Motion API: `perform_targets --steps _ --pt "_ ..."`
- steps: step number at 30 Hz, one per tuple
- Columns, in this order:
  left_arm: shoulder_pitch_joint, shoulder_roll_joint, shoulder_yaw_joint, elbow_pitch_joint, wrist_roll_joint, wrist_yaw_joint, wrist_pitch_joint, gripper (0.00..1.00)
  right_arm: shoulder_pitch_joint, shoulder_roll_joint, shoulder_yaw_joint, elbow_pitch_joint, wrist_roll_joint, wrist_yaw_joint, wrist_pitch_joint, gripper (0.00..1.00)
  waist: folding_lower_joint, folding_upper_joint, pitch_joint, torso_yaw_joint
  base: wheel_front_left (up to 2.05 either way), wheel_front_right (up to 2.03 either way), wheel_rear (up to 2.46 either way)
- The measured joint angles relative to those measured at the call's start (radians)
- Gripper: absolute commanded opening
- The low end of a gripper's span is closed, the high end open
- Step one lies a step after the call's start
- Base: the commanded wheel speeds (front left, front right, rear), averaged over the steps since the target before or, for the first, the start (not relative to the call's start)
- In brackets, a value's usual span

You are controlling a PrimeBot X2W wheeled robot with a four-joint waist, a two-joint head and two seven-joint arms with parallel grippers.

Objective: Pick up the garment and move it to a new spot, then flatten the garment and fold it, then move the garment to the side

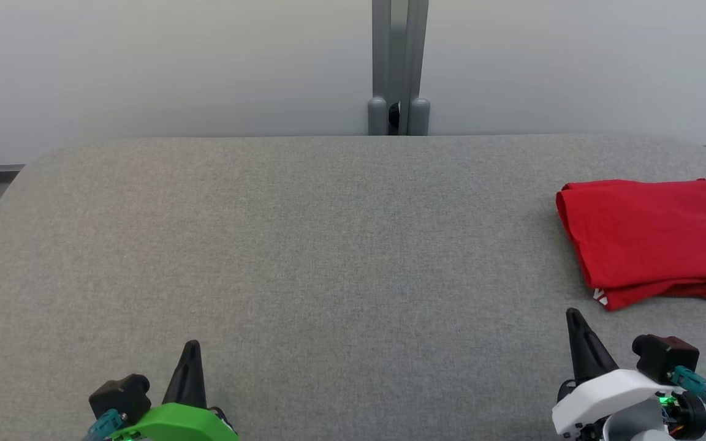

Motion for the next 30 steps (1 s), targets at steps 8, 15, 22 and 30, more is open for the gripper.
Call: perform_targets --steps 8,15,22,30 --pt "-0.001 -0.01 0.042 -0.012 -0.112 -0.025 0.036 0.0 -0.008 0.0 -0.01 -0.004 0.144 0.0 0.029 0.0 0.0 0.0 0.003 -0.003 0.0 0.0 0.0" --pt "-0.004 -0.018 0.075 -0.02 -0.207 -0.042 0.066 0.0 -0.013 0.0 -0.018 -0.007 0.26 0.0 0.052 0.0 0.0 0.0 0.006 -0.005 0.0 0.0 0.0" --pt "-0.011 -0.023 0.105 -0.028 -0.285 -0.06 0.092 0.0 -0.023 -0.001 -0.028 -0.011 0.364 0.0 0.075 0.0 0.0 0.0 0.009 -0.007 0.0 0.0 0.0" --pt "-0.017 -0.029 0.138 -0.038 -0.373 -0.077 0.12 0.0 -0.033 -0.001 -0.037 -0.013 0.477 0.0 0.097 0.0 0.0 0.0 0.012 -0.009 0.0 0.0 0.0"
